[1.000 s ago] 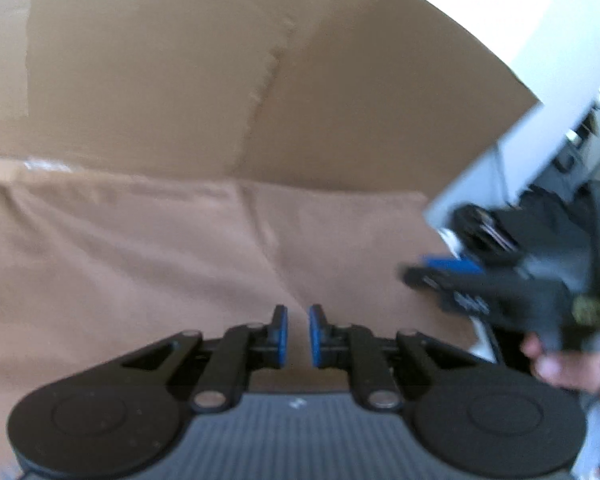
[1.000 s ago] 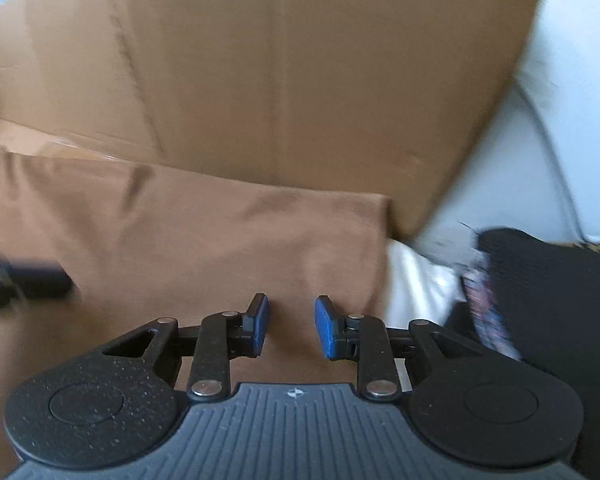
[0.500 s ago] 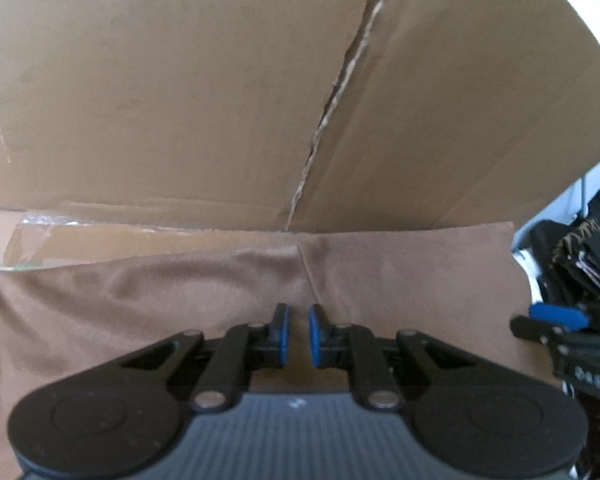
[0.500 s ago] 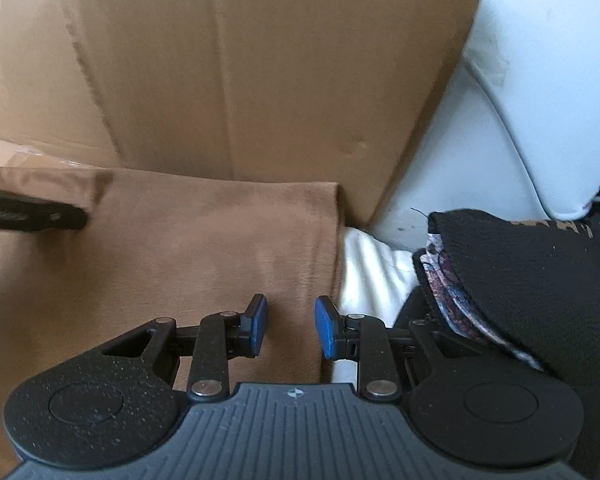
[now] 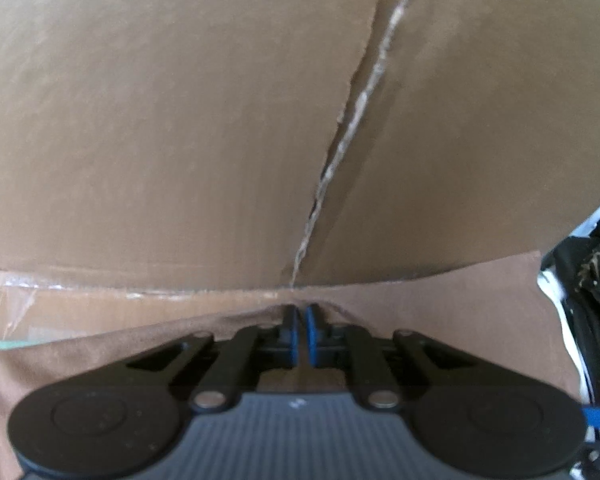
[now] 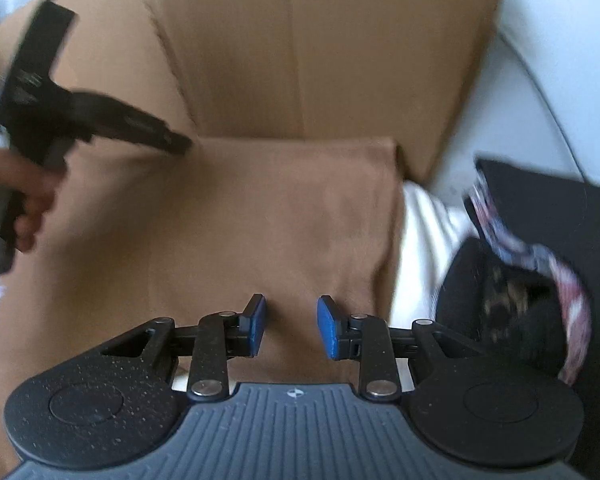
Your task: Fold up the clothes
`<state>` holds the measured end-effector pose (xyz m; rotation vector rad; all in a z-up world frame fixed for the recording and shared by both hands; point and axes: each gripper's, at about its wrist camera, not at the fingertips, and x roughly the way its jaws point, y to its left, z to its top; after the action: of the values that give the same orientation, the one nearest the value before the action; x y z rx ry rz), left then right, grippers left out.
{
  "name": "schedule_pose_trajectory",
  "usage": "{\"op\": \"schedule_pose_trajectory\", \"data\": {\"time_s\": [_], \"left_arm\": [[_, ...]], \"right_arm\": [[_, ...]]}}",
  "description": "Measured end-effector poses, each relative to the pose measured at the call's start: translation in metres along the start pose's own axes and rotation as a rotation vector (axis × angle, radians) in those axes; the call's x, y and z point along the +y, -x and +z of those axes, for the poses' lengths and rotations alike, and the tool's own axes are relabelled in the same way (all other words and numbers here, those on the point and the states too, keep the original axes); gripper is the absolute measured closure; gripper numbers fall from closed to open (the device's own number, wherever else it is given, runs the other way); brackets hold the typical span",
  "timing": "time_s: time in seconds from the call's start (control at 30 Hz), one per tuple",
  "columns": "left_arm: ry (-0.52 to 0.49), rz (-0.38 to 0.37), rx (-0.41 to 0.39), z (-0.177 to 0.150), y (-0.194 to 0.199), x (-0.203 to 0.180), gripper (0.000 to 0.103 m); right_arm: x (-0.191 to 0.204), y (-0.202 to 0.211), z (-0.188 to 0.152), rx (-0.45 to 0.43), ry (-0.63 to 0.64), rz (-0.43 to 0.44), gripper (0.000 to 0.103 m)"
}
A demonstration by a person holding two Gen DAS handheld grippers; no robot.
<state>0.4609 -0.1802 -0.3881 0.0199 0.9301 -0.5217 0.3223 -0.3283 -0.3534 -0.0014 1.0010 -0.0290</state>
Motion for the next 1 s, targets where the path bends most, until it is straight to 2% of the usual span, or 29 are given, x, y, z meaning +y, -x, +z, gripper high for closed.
{"op": "schedule_pose_trajectory", "data": {"time_s": [0.17,0.33,0.5,0.6,0.73,1.0], "left_arm": [[-0.011,0.003,0.017,0.001,0.006,0.000,0.095],[-0.040,0.024,0.034,-0.003,0.022,0.003,0.084],[-0.028,0.059,0.056,-0.010,0.043,0.020,0.082],[-0.022,0.078,0.068,-0.015,0.062,0.030,0.074],[-0.033,0.110,0.083,-0.021,0.092,0.044,0.067],[0.020,0.158,0.087,-0.035,0.166,0.060,0.061]], "right_arm": [[-0.001,-0.005,-0.005,0.030,0.009,-0.036,0.066],[0.003,-0.006,-0.004,0.036,-0.024,-0.066,0.064],[0.003,-0.008,0.000,0.046,-0.060,-0.080,0.064],[0.004,-0.008,0.003,0.035,-0.054,-0.082,0.063],[0.007,-0.001,0.012,0.033,-0.081,-0.026,0.060],[0.016,0.032,0.036,0.008,-0.084,-0.003,0.059]]}}
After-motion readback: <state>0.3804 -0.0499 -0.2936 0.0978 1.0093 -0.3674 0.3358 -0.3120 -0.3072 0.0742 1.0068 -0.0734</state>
